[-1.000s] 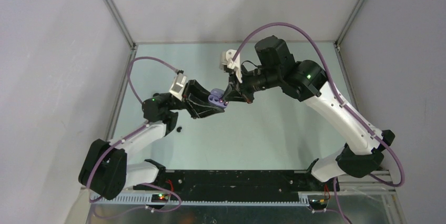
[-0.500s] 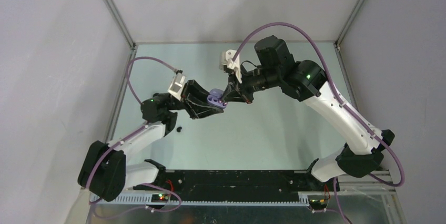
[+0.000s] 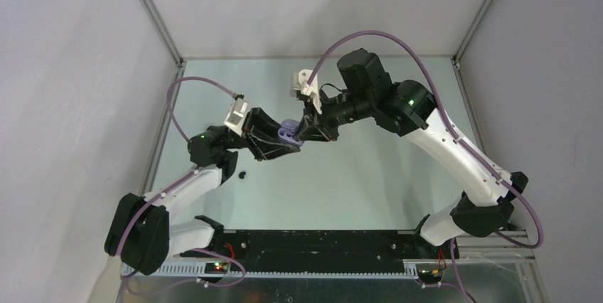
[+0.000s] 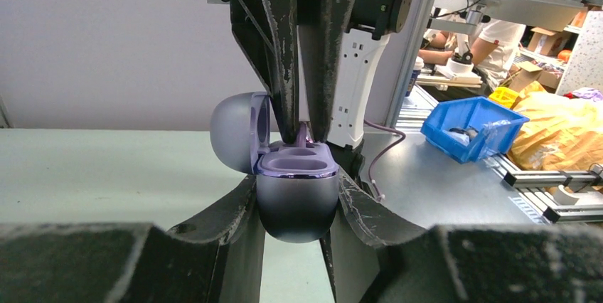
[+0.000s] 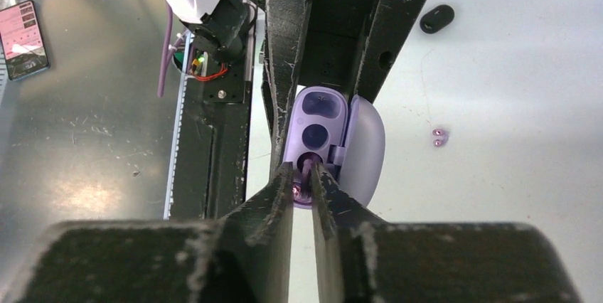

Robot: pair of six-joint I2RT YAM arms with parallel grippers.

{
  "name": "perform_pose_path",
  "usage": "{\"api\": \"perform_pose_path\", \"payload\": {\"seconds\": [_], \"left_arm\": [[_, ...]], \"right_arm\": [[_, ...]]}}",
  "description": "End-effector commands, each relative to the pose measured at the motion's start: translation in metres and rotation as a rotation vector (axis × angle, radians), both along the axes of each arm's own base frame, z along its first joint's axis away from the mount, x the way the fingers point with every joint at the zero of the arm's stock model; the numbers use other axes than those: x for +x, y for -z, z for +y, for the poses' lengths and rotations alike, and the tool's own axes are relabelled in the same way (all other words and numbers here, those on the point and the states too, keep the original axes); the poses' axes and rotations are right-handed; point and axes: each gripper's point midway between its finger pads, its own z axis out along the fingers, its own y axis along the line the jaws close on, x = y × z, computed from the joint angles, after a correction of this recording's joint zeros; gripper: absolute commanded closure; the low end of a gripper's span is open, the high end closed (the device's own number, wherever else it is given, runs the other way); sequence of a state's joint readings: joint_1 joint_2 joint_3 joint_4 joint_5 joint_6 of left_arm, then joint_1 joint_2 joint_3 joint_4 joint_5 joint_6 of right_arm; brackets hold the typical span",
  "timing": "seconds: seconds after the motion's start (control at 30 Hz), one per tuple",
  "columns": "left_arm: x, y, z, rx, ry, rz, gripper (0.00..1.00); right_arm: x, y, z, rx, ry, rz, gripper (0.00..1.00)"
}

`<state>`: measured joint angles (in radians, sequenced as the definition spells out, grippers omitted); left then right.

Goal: Insert the wireless bluetooth earbuds into the charging case
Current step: Place the earbud in the charging case.

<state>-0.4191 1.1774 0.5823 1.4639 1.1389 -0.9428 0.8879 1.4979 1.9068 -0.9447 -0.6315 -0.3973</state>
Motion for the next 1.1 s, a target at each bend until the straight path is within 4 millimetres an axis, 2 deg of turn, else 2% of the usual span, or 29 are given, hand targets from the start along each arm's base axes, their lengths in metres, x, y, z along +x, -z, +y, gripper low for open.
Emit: {"api": "perform_pose_path", "payload": {"seconds": [0.0, 0.1, 0.17, 0.4, 0.47, 0.57, 0.6, 0.63, 0.67, 0.7, 0.73, 0.77, 0.8, 0.83, 0.87, 0.9, 0.93, 0.97, 1.07], "left_arm": [[-0.008, -0.024, 0.006, -0.068, -0.018, -0.100, 1.00], [-0.008, -0.024, 0.006, -0.067, -0.018, -0.099, 1.00], [-0.007, -0.024, 0.006, -0.067, -0.019, -0.099, 1.00], [-0.006, -0.025, 0.007, -0.066, -0.025, -0.105, 1.00], [-0.004, -0.028, 0.009, -0.070, -0.037, -0.108, 1.00], [-0.001, -0.031, 0.013, -0.075, -0.056, -0.117, 1.00], [0.000, -0.032, 0.016, -0.076, -0.066, -0.121, 1.00], [0.001, -0.033, 0.017, -0.076, -0.072, -0.125, 1.00], [0.002, -0.035, 0.020, -0.076, -0.084, -0.136, 1.00], [0.003, -0.035, 0.021, -0.076, -0.090, -0.142, 1.00], [0.004, -0.037, 0.025, -0.075, -0.106, -0.154, 1.00], [0.005, -0.039, 0.027, -0.075, -0.114, -0.162, 1.00], [0.007, -0.040, 0.031, -0.072, -0.132, -0.176, 1.00], [0.007, -0.041, 0.033, -0.070, -0.141, -0.184, 1.00], [0.009, -0.043, 0.038, -0.065, -0.159, -0.195, 1.00], [0.010, -0.045, 0.040, -0.062, -0.168, -0.204, 1.00], [0.010, -0.045, 0.045, -0.049, -0.179, -0.216, 1.00], [0.011, -0.047, 0.048, -0.043, -0.187, -0.225, 1.00], [0.009, -0.051, 0.058, -0.001, -0.209, -0.261, 1.00]], "right_arm": [[-0.006, -0.021, -0.004, 0.020, -0.003, -0.020, 0.78], [-0.011, -0.036, -0.011, 0.042, -0.005, -0.035, 0.68], [-0.013, -0.044, -0.015, 0.054, 0.000, -0.050, 0.66], [-0.018, -0.077, -0.041, 0.127, 0.033, -0.100, 0.64], [-0.010, -0.086, -0.051, 0.145, 0.077, -0.120, 0.64], [0.019, -0.094, -0.069, 0.176, 0.203, -0.161, 0.59], [0.029, -0.086, -0.070, 0.161, 0.234, -0.153, 0.53], [0.045, -0.088, -0.076, 0.170, 0.297, -0.184, 0.48], [0.057, -0.071, -0.076, 0.139, 0.332, -0.170, 0.38], [0.075, -0.070, -0.079, 0.141, 0.398, -0.202, 0.33], [0.087, -0.050, -0.078, 0.107, 0.427, -0.184, 0.25], [0.104, -0.050, -0.080, 0.120, 0.472, -0.212, 0.22], [0.113, -0.029, -0.079, 0.092, 0.488, -0.194, 0.16], [0.127, -0.030, -0.080, 0.116, 0.516, -0.218, 0.13], [0.137, -0.009, -0.077, 0.090, 0.523, -0.194, 0.10], [0.147, -0.006, -0.075, 0.102, 0.528, -0.198, 0.10], [0.159, 0.010, -0.072, 0.077, 0.531, -0.173, 0.10], [0.164, 0.016, -0.067, 0.075, 0.523, -0.162, 0.10], [0.192, 0.045, -0.045, 0.032, 0.502, -0.098, 0.12]]}}
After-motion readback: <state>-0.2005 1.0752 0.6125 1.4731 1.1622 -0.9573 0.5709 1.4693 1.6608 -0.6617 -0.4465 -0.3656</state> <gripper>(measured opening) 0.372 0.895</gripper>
